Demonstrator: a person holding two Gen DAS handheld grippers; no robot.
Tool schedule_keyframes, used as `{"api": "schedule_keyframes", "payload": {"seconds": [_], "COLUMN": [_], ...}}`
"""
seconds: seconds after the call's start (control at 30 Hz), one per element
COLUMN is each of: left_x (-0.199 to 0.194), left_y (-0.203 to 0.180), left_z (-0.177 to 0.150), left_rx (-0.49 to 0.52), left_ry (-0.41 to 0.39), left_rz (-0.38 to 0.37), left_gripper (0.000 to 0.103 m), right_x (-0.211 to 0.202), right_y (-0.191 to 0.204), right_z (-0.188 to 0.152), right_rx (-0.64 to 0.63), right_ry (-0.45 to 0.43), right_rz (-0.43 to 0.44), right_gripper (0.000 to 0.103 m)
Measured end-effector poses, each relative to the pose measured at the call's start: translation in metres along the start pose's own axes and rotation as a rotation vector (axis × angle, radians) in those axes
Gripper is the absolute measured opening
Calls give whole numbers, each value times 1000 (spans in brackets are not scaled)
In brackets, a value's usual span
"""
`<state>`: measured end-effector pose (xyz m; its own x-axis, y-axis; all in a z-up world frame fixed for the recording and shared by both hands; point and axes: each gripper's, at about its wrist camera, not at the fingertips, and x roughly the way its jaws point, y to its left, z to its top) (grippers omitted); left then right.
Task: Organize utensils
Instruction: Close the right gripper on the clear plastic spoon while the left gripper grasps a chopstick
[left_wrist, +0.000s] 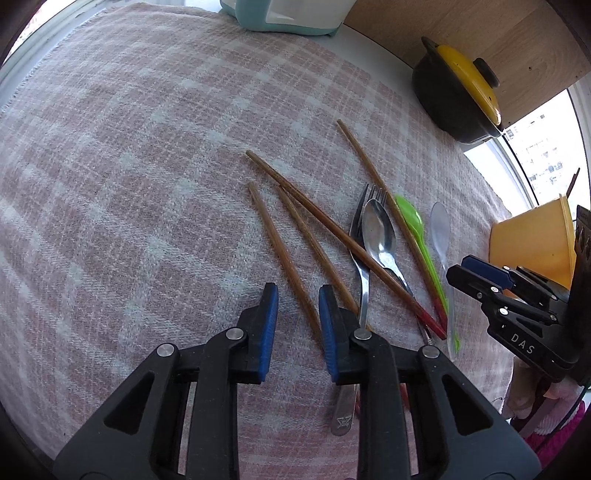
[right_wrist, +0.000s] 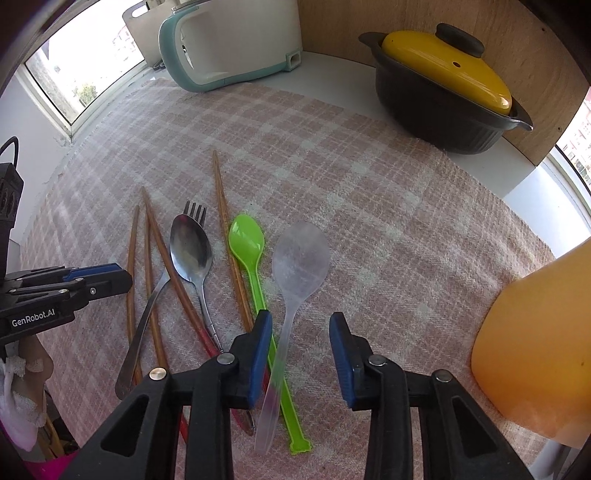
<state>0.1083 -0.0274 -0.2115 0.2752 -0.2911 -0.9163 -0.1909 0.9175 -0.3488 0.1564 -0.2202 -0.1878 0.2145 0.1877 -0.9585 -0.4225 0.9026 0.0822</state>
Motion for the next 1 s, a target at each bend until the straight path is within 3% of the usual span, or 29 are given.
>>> {"api": "schedule_keyframes", "payload": {"seconds": [0.27, 0.43, 0.47, 0.7, 0.8, 0.87, 1.0], "left_x": [10, 14, 14, 14, 12, 11, 14], "left_y": [-17, -23, -25, -22, -16, -14, -25], "left_z": [9, 11, 9, 10, 12, 14, 19], "left_rx": [42, 72, 78, 65, 40, 34, 69], "left_ry": [-12, -25, -29, -27, -20, -2, -27], "left_rz": [51, 76, 89, 72, 60, 49, 88], "left_gripper": [22, 22, 14, 12, 12, 18, 18], "right_x": [9, 18, 17, 17, 17, 18, 20], "right_y": [-4, -4, -5, -1, -1, 1, 6], "right_z": [8, 10, 10, 8, 8, 8, 12], "right_rx": [33, 36, 39, 17, 8, 0, -18], "right_ry": [24, 45, 46, 53, 57, 59, 64], "right_rz": [29, 3, 3, -38, -29, -35, -52], "right_gripper": [28, 23, 22, 21, 21, 21, 19]}}
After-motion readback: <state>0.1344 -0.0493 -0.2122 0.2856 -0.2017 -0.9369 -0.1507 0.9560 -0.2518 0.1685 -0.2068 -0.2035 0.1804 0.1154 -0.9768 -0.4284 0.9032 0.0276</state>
